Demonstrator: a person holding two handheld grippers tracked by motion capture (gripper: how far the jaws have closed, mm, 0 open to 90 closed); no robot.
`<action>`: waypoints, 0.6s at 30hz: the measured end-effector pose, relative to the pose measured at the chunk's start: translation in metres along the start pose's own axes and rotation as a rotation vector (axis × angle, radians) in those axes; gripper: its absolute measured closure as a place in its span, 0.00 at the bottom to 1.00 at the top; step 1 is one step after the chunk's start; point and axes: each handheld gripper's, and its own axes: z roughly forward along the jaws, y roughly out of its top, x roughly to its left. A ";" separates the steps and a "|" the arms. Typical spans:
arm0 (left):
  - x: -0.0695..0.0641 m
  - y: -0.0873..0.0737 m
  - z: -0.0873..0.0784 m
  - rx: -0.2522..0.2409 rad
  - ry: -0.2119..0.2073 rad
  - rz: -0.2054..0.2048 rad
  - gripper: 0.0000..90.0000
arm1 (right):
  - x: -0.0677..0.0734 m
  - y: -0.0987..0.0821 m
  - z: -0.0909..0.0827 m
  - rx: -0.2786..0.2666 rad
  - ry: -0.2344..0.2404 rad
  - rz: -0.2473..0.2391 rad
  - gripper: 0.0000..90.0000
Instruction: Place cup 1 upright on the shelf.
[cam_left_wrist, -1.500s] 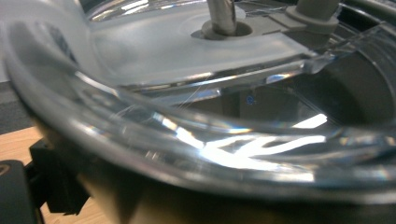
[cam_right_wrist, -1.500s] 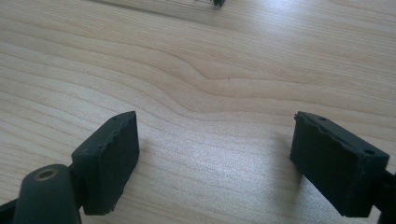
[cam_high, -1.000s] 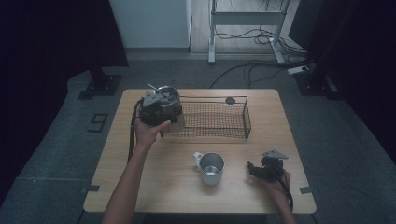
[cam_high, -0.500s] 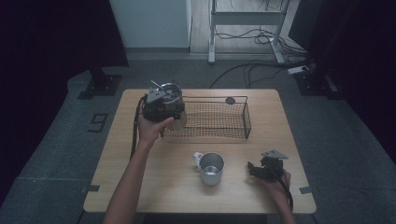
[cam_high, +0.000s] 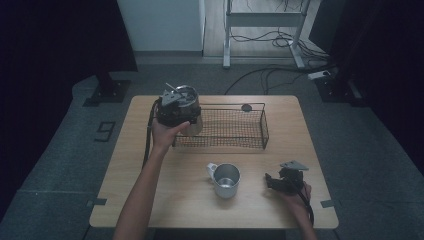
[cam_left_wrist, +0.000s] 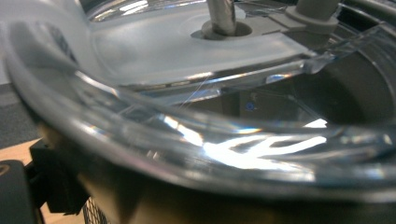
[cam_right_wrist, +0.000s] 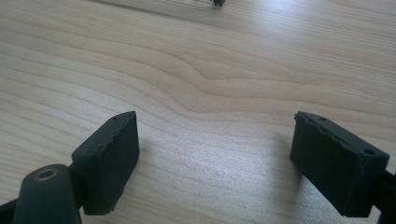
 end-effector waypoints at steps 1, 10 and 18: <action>0.000 0.000 0.001 0.001 -0.002 0.003 0.05 | 0.000 0.000 0.000 0.000 0.000 0.000 0.17; -0.004 0.005 0.011 0.013 -0.004 0.017 0.05 | 0.000 0.000 0.000 -0.001 0.001 0.001 0.17; -0.004 0.007 0.021 0.026 -0.006 0.017 0.05 | 0.000 0.000 0.000 0.000 0.000 0.003 0.17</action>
